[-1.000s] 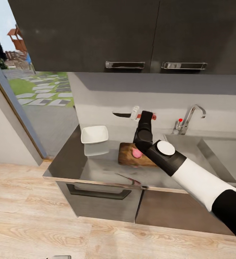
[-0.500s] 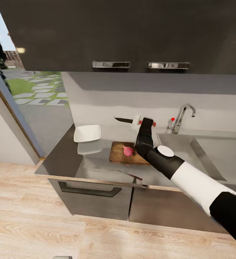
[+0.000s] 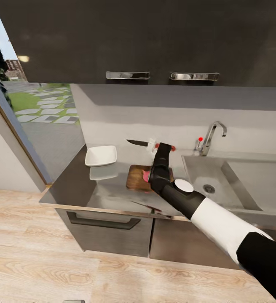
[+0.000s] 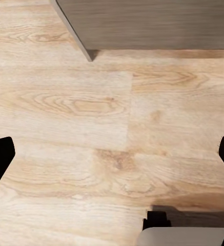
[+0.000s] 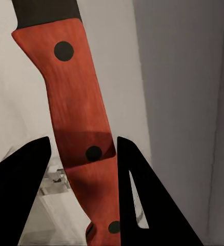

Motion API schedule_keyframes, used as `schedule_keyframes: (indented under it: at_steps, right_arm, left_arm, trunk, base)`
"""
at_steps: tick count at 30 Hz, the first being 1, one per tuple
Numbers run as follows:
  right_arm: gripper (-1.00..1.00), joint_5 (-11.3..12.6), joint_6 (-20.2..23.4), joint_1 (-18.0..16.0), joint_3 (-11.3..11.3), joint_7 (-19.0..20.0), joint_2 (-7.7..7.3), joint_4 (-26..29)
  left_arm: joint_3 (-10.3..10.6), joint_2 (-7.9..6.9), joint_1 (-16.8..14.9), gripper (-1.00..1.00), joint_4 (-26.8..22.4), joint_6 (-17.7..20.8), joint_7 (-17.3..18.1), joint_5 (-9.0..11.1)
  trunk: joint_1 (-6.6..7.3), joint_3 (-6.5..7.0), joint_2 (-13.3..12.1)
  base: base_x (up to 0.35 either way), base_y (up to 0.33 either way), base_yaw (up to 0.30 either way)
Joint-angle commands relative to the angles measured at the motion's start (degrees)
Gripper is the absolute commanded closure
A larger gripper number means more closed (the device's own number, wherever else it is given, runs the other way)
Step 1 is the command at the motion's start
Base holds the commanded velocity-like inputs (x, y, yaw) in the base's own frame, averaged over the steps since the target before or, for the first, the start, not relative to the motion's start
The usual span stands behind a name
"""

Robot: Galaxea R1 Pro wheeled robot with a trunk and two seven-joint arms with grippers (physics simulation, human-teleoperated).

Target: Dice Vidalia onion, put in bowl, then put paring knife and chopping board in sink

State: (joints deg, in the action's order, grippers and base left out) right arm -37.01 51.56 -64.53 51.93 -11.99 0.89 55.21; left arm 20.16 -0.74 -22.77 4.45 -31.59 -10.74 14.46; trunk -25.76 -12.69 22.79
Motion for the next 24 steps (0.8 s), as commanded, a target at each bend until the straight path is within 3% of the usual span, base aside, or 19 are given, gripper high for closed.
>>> schedule_keyframes:
  at_steps: [1, 6, 13, 24]
  right_arm:
    - [1.0, 0.04, 0.29, 0.91, 0.84, -1.88, 0.15, -0.48]
    - [1.0, 0.17, 0.15, 2.65, 2.85, -4.18, 0.42, -1.22]
    - [1.0, 0.25, 0.09, 2.89, 3.23, -4.51, 0.51, -1.32]
    - [1.0, 0.37, -0.26, 3.0, 3.27, -4.32, 0.52, -1.45]
  left_arm:
    - [0.5, 0.04, -0.09, -1.0, 0.21, -0.32, -0.11, 0.31]
    - [0.5, 0.06, -0.09, -1.0, 0.21, -0.32, -0.08, 0.31]
    - [0.5, 0.05, -0.09, -1.0, 0.21, -0.32, -0.07, 0.32]
    - [0.5, 0.04, -0.09, -1.0, 0.21, -0.32, -0.14, 0.32]
  trunk:
    - [-0.02, -0.1, 0.12]
    - [-0.02, -0.1, 0.12]
    - [-0.02, -0.1, 0.12]
    - [-0.02, -0.1, 0.12]
  base:
    - [-0.112, -0.187, 0.0]
    - [-0.137, -0.219, 0.0]
    - [-0.142, -0.232, 0.0]
    - [-0.021, -0.042, 0.0]
